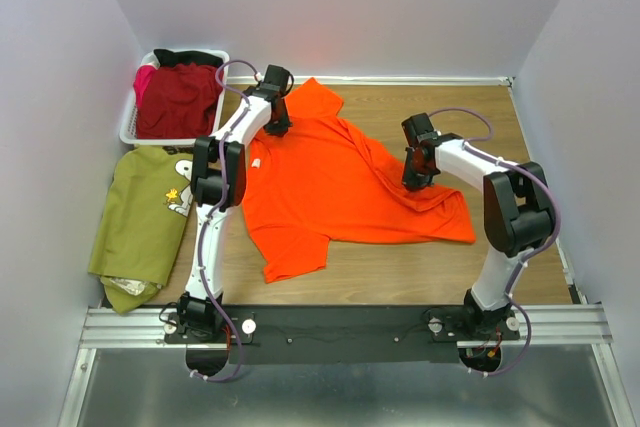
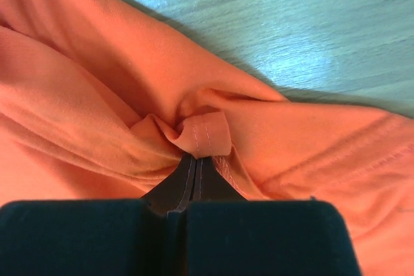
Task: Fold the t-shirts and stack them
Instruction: Flatten out the tshirt
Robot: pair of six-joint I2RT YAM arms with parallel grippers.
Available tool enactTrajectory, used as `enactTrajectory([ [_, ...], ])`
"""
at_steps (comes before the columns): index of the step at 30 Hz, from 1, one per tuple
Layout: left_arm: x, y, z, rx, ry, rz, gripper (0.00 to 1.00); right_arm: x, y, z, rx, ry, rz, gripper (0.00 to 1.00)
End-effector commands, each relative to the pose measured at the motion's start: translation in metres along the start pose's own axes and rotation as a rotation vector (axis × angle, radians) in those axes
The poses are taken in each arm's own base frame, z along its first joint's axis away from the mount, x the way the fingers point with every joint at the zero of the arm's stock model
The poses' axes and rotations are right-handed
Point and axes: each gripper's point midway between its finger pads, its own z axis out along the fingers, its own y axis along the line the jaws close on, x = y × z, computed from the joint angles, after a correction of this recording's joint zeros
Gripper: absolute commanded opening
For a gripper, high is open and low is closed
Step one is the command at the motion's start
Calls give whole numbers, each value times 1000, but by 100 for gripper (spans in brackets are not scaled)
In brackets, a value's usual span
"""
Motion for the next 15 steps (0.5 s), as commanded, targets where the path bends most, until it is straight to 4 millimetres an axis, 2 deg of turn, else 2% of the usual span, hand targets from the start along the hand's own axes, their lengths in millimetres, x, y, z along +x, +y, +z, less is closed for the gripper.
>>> enactTrajectory([
  [1, 28, 32, 19, -83, 106, -2, 12, -38, -7, -30, 47, -111, 10, 1],
  [8, 27, 32, 19, -87, 106, 4, 12, -83, -35, -50, 171, -224, 12, 1],
  [14, 28, 32, 20, -80, 111, 15, 12, -117, -60, -39, 220, -243, 73, 1],
  [15, 27, 31, 19, -77, 109, 19, 11, -129, -61, -41, 220, -264, 87, 1],
])
